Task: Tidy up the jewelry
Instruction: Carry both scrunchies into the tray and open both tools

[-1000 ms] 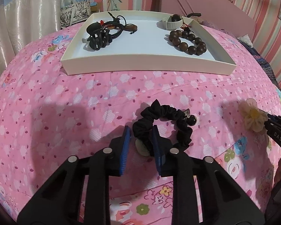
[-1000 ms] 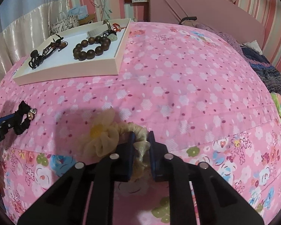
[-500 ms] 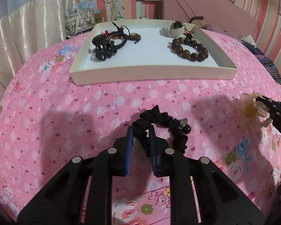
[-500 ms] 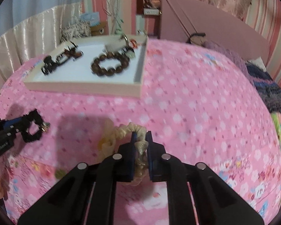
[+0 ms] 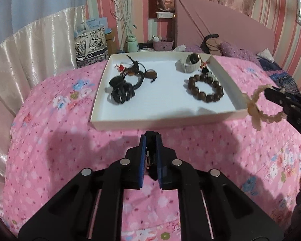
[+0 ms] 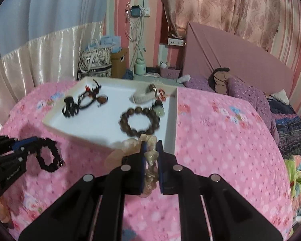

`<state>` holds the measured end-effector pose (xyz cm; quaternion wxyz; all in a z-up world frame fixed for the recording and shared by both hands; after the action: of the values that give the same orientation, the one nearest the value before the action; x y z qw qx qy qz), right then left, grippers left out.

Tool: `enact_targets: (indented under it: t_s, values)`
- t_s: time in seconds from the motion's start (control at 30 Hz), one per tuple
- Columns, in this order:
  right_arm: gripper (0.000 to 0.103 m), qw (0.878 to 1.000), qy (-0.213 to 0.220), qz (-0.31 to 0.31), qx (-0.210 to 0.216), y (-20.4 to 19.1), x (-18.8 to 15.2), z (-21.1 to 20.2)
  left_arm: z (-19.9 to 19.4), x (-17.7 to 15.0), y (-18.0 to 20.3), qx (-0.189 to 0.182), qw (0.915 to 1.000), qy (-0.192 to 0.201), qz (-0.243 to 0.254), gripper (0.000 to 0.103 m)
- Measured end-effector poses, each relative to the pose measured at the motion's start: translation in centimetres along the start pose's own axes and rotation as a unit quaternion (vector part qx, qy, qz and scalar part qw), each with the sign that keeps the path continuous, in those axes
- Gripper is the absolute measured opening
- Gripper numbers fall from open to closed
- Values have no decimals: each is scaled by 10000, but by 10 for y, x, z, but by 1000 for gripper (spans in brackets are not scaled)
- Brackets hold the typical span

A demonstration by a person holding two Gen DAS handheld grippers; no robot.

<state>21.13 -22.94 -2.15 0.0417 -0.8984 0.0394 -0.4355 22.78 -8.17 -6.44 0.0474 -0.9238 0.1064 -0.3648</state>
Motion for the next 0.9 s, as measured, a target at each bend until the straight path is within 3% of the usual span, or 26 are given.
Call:
enact_targets:
  t_s: [0.17, 0.37, 0.47, 0.57, 0.63, 0.7, 0.77, 0.9]
  values:
    - [10, 9996, 70, 243, 79, 4, 21, 20, 15, 24, -6, -201, 9996, -70, -174, 0]
    - [10, 9975, 46, 663, 242, 10, 31, 48, 29, 54, -10, -417, 9983, -82, -389, 0]
    - [10, 9966, 38, 759, 322, 10, 26, 51, 29, 48, -13, -518, 9980, -178, -314, 0]
    - [10, 9974, 42, 673, 256, 9, 21, 51, 33, 30, -23, -287, 9990, -318, -143, 1]
    - [10, 9969, 33, 720, 311, 10, 19, 52, 38, 18, -26, -290, 9984, -467, -98, 8]
    - [10, 9966, 9, 745, 348, 12, 17, 53, 45, 6, -32, -245, 9978, -600, -127, 32]
    - [10, 9963, -5, 769, 384, 12, 15, 54, 54, -2, -37, -163, 9978, -619, -163, 46]
    - [10, 9960, -50, 800, 395, 14, 10, 58, 73, -18, -33, -210, 9963, -830, -99, 47]
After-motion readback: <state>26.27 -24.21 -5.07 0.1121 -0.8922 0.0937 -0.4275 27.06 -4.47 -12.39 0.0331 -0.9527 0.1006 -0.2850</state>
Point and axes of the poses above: each gripper's, at about its wrist camera, not at the fingertips, and z roughly the way its jaws point, y to its right, x to its top, the point moved 10 cm from there along z, roughly the way its jaws point, and after that the axes turned 13 degrees about x, right-handed, at the moved point
